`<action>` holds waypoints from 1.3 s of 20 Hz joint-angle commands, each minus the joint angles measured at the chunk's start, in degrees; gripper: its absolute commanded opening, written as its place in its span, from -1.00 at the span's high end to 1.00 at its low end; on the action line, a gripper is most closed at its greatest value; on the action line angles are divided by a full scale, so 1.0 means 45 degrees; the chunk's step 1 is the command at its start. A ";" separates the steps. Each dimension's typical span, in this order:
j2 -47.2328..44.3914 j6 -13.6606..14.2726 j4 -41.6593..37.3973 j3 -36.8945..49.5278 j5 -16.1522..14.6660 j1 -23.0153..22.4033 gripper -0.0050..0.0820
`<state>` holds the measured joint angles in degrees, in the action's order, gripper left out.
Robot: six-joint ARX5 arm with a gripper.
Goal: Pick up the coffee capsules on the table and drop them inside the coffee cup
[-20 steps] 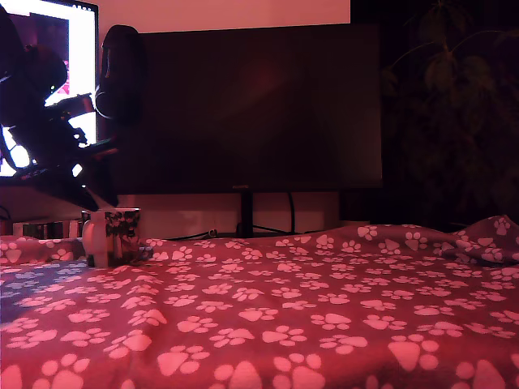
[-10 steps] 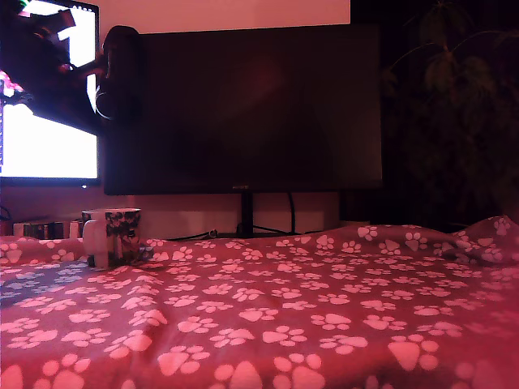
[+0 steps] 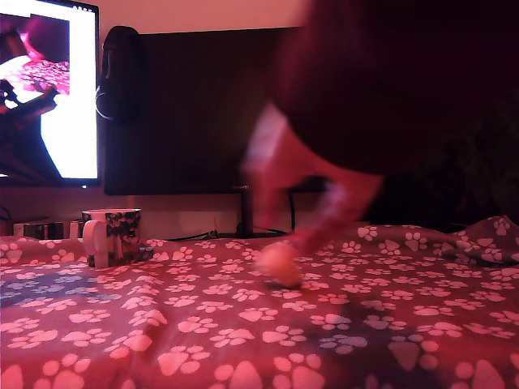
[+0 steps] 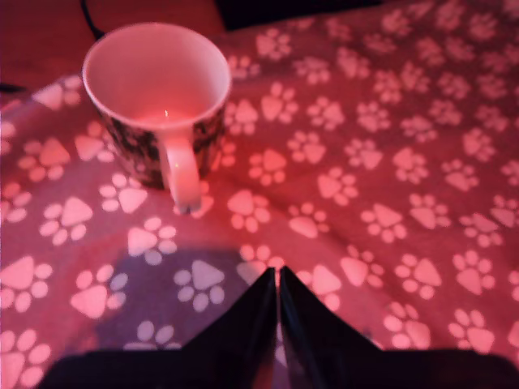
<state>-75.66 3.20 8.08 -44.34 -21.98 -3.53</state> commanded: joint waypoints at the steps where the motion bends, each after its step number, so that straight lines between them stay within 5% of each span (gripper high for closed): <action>1: 0.0204 -0.0282 -0.0097 0.0685 0.0019 0.0058 0.93; 4: 0.0787 -0.0733 -0.0010 0.1064 -0.0010 0.0034 0.93; 13: 0.1676 -0.0651 -0.0408 0.1122 -0.0024 -0.0146 0.93; 26: 0.1676 -0.0646 -0.5066 0.3589 -0.0029 -0.2637 0.93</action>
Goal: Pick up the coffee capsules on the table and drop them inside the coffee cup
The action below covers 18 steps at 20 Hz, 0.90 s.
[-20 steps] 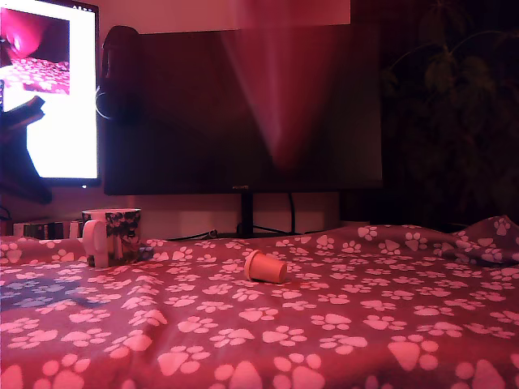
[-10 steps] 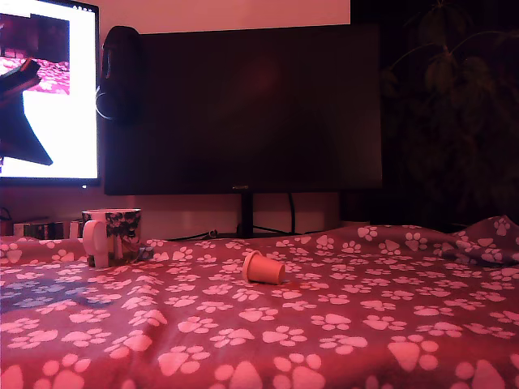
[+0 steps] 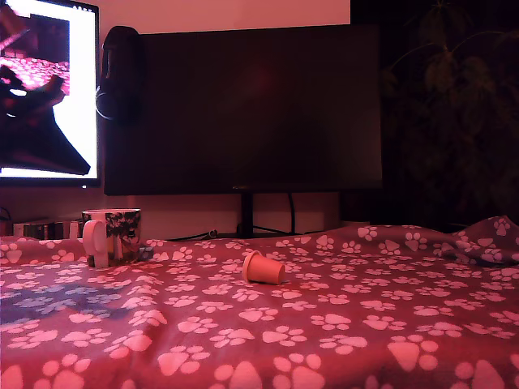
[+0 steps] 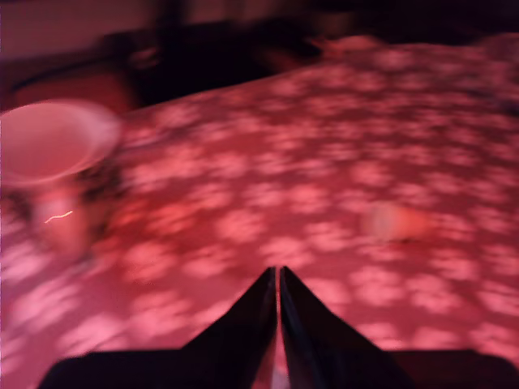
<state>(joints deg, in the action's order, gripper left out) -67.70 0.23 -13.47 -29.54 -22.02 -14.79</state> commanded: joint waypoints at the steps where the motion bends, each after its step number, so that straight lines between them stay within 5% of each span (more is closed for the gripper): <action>1: -0.0092 0.0015 -0.0442 0.0389 -0.0015 -0.0457 0.93; 9: -0.0092 -0.0107 -0.1608 0.0670 0.0340 -0.2521 0.93; 18: -0.0097 -0.0083 -0.1598 0.0670 0.0330 -0.3361 0.92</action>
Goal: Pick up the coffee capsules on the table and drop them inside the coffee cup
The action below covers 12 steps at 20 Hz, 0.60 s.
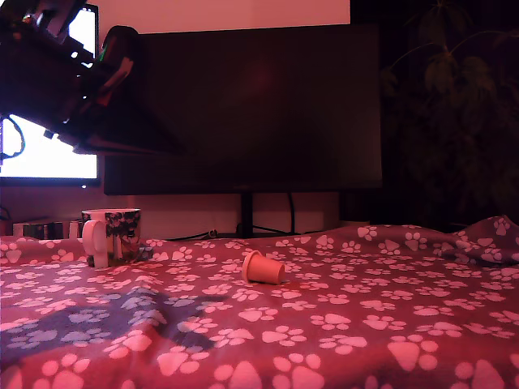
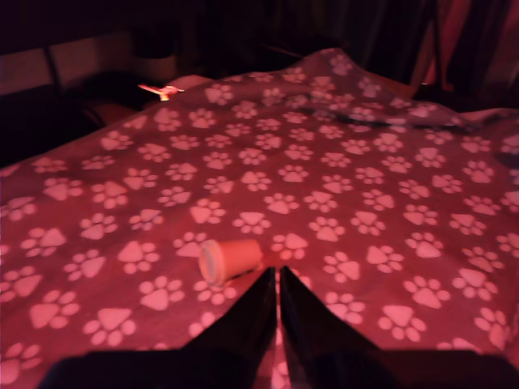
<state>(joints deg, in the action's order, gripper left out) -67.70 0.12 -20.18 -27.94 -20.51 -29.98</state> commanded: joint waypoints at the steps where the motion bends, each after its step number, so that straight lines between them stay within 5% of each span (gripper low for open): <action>1: -0.0097 -0.0112 -0.0092 0.0301 -0.0010 0.0015 0.90; 3: -0.0102 -0.0180 0.0015 0.0301 -0.0005 0.0015 0.52; 6: -0.0102 -0.0170 0.0296 0.0301 -0.0010 -0.0083 -0.53; 12: -0.0121 -0.0316 0.0481 0.0306 0.0107 -0.0257 -0.59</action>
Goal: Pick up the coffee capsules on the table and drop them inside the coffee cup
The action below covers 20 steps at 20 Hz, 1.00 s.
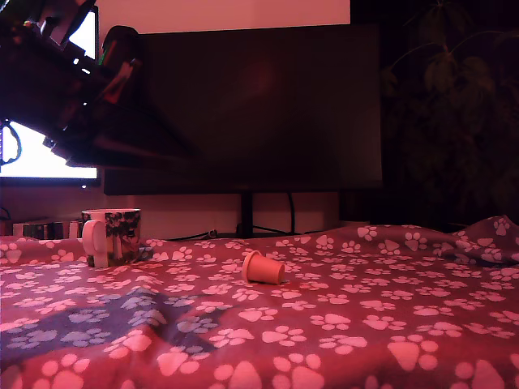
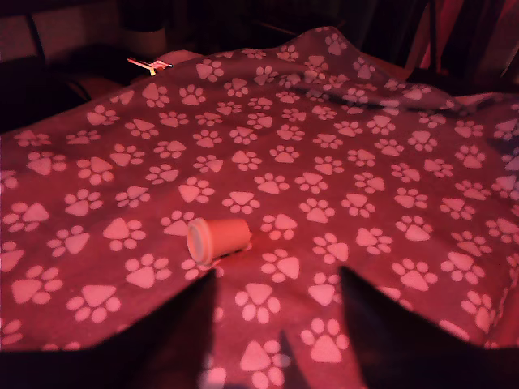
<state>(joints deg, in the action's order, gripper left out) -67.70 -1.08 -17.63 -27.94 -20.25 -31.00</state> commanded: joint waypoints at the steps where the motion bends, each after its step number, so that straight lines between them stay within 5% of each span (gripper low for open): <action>1: -0.0121 -0.0049 -0.0141 0.0306 0.0209 -0.0029 -0.58; 9: -0.0452 -0.0005 -0.1370 0.0306 0.0942 -0.0073 -0.59; 20: -0.3983 0.0000 -0.4396 0.0306 0.1617 -0.0962 -0.71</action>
<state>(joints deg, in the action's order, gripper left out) -84.75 -1.13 -36.12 -27.73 -13.02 -35.00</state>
